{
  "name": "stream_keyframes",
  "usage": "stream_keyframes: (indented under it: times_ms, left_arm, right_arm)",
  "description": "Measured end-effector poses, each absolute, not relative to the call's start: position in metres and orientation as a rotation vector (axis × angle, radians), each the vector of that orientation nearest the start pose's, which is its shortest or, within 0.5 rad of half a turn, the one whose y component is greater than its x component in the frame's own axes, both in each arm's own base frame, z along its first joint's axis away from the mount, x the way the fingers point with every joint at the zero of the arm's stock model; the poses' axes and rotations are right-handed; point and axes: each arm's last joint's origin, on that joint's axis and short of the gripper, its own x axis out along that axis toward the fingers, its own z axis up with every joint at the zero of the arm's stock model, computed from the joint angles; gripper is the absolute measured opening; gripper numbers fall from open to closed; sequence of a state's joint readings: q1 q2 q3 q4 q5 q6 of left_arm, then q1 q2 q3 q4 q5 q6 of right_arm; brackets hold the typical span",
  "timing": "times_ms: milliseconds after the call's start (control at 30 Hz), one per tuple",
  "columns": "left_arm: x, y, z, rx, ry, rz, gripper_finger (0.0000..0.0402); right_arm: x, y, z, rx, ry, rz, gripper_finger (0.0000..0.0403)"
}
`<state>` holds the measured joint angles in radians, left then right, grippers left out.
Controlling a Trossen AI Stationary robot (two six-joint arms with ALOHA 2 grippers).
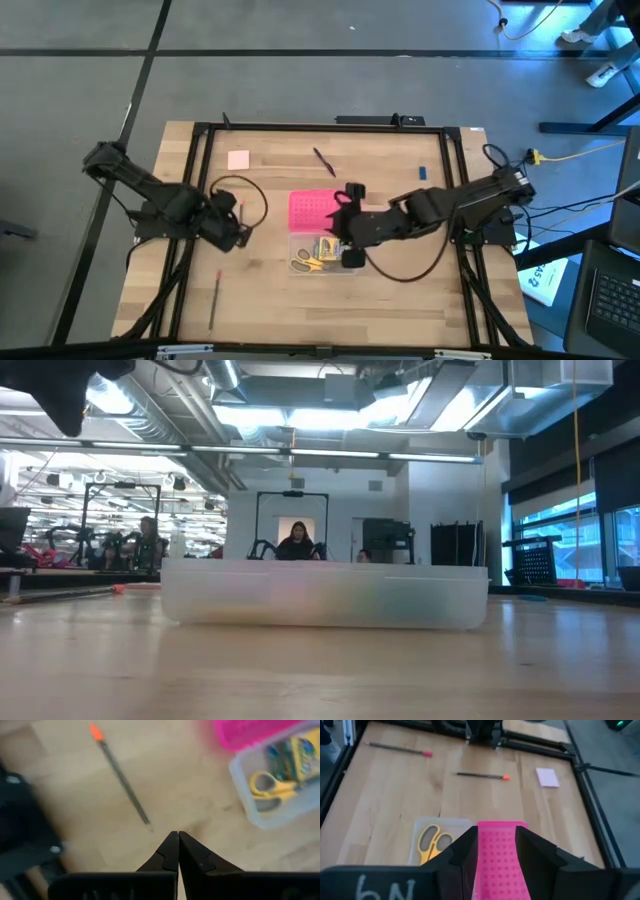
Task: Pack school essentials
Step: Put the top black pencil into the pink supply box
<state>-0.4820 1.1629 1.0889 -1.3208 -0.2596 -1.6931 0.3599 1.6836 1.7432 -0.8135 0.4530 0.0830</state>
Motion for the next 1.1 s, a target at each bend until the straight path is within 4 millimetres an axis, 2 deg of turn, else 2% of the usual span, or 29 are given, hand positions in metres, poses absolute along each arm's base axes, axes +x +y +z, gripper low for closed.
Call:
stream_keyframes:
  times_ms: [200, 333, 433, 600, 733, 933, 1100]
  left_arm:
    - [0.165, -0.059, 0.297, -0.971, 0.999, 0.934, 0.0]
    - [0.166, -0.047, 0.297, -0.943, 1.015, 0.965, 0.0]
    - [0.169, -0.037, 0.296, -0.988, 1.025, 0.999, 0.0]
    - [0.172, -0.018, 0.294, -0.999, 1.048, 1.028, 0.0]
    - [0.171, -0.003, 0.281, -1.026, 1.099, 1.064, 0.0]
    - [0.17, 0.016, 0.25, -1.073, 1.143, 1.095, 0.0]
    - [0.17, 0.029, 0.228, -1.116, 1.161, 1.035, 0.0]
  right_arm:
    - [0.331, 0.112, 0.388, -0.211, 0.656, -0.104, 0.0133]
    - [0.331, 0.112, 0.388, -0.216, 0.656, -0.101, 0.0133]
    - [0.331, 0.111, 0.388, -0.215, 0.657, -0.101, 0.0133]
    - [0.331, 0.1, 0.385, -0.247, 0.706, -0.123, 0.0133]
    - [0.334, 0.086, 0.384, -0.24, 0.731, -0.163, 0.0133]
    - [0.336, 0.071, 0.382, -0.233, 0.758, -0.204, 0.0133]
    - [0.337, 0.061, 0.381, -0.23, 0.776, -0.23, 0.0133]
